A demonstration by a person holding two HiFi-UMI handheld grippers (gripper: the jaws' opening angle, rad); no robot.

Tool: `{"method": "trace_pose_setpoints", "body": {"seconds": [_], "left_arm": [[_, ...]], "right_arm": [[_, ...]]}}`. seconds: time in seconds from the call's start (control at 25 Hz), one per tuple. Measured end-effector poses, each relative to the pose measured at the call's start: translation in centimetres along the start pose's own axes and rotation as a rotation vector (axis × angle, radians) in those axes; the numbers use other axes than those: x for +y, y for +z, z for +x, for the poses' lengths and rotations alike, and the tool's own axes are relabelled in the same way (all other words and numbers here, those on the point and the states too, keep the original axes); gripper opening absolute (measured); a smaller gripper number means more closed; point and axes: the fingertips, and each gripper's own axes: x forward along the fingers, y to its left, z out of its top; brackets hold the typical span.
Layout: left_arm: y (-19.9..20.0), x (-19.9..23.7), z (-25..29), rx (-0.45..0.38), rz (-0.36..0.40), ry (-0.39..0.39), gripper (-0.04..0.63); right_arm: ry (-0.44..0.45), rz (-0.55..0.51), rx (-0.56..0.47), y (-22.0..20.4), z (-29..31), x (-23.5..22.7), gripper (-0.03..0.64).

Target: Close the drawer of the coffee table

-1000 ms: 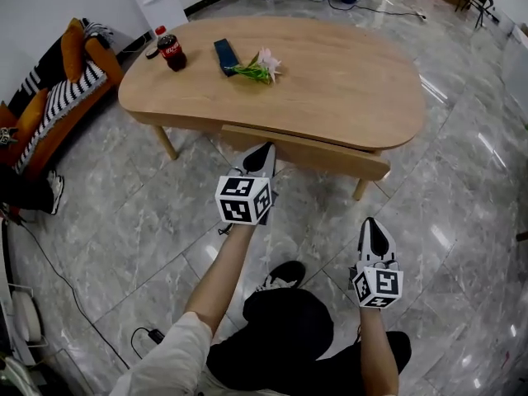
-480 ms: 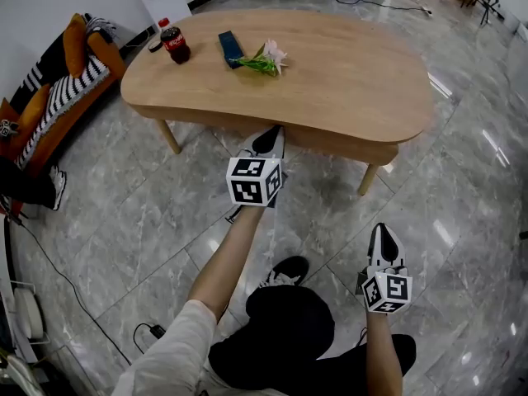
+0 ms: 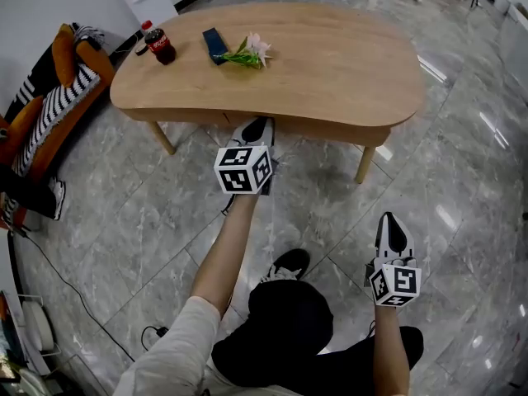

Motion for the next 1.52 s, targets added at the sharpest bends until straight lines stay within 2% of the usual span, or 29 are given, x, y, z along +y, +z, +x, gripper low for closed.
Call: {"method": "trace_pose_setpoints", "body": {"seconds": [0.28,0.48,0.6,0.72,0.76,0.92,1.04,1.12,1.2,1.28,1.36,1.52], "left_arm": [[0.0,-0.1,0.6,0.012,0.007,0.014,0.009],[-0.2,-0.1,0.4,0.057,0.010,0.027,0.009],[-0.3,-0.8,0.0,0.076,0.015,0.018,0.009],[-0.6,-1.9,-0.9,0.086,0.012,-0.001,0.009],[-0.8,-2.4,-1.2,0.091,0.019,-0.010,0.009],[-1.3,-3.1,-2.3,0.109,0.014,-0.017,0.009],[-0.9,-2.2,-3.2,0.096,-0.084,-0.006,0.009],[-0.8,-1.6,-4.0,0.107,-0.113,0.001,0.009],[-0.9,-0.8,-4.9,0.147,-0.134,0.017,0.009],[-0.2,-0.3,-5.7,0.189,-0.191,0.032,0.009],[0.8,-0.1,-6.9,0.242,-0.224,0.046,0.009],[3.7,-1.3,-10.1,0.364,-0.200,0.038,0.009]], "right_arm": [[0.036,-0.124,0.017,1.0,-0.9,-2.5,0.017],[-0.032,-0.091,-0.008,3.6,-1.2,-7.7,0.017],[-0.026,-0.146,-0.043,6.1,-0.2,-8.4,0.017],[0.013,-0.314,-0.026,7.5,1.2,-7.5,0.017],[0.024,-0.340,-0.016,7.9,1.7,-7.2,0.017],[0.089,-0.259,-0.027,10.1,4.0,-4.4,0.017],[0.144,-0.228,-0.026,11.5,6.0,-1.3,0.017],[0.171,-0.211,-0.018,12.1,7.1,0.4,0.017],[0.221,-0.240,-0.004,12.5,7.6,2.2,0.017],[0.272,-0.295,0.021,13.1,7.6,3.8,0.017],[0.295,-0.291,0.076,13.5,7.1,5.0,0.017],[0.313,-0.249,0.203,14.9,5.0,7.2,0.017]]}}
